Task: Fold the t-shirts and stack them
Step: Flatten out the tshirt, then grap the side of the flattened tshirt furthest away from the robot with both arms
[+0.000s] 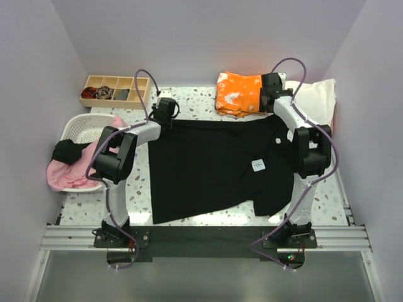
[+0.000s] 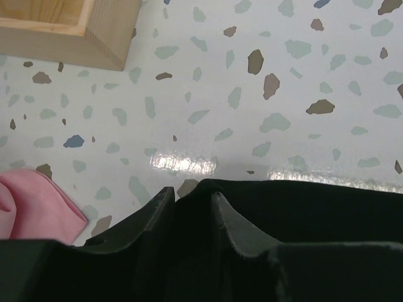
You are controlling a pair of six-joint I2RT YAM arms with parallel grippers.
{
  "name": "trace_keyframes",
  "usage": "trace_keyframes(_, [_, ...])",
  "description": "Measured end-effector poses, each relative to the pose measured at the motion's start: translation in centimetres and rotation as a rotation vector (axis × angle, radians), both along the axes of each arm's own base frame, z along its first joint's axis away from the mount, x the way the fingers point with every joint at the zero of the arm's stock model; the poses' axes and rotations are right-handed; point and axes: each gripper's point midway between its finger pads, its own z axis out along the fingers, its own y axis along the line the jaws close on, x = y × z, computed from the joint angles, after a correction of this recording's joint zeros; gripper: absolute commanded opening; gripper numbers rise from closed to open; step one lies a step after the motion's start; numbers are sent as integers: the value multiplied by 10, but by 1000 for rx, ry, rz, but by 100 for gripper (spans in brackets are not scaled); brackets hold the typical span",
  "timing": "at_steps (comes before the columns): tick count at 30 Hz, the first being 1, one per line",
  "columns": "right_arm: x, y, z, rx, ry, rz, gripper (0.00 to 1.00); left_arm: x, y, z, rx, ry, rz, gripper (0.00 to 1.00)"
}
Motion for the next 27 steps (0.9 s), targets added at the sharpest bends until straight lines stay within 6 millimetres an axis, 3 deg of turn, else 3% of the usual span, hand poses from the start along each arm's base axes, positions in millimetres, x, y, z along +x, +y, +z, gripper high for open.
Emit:
trace_keyframes(7, [-20,30,3,195,40,71,81,-16,1,-10,3,108,0,41])
trace_keyframes(14, [-86,56,-50,414,208,61,80,-38,16,-27,-15,198,57,42])
trace_keyframes(18, [-109,62,-68,473,273,38,80,-50,28,-33,-61,233,104,42])
trace_keyframes(22, [-125,64,-63,503,269,22,80,-63,30,-35,-153,259,111,41])
trace_keyframes(27, [-126,60,-43,527,209,10,80,-77,18,-31,-267,278,75,42])
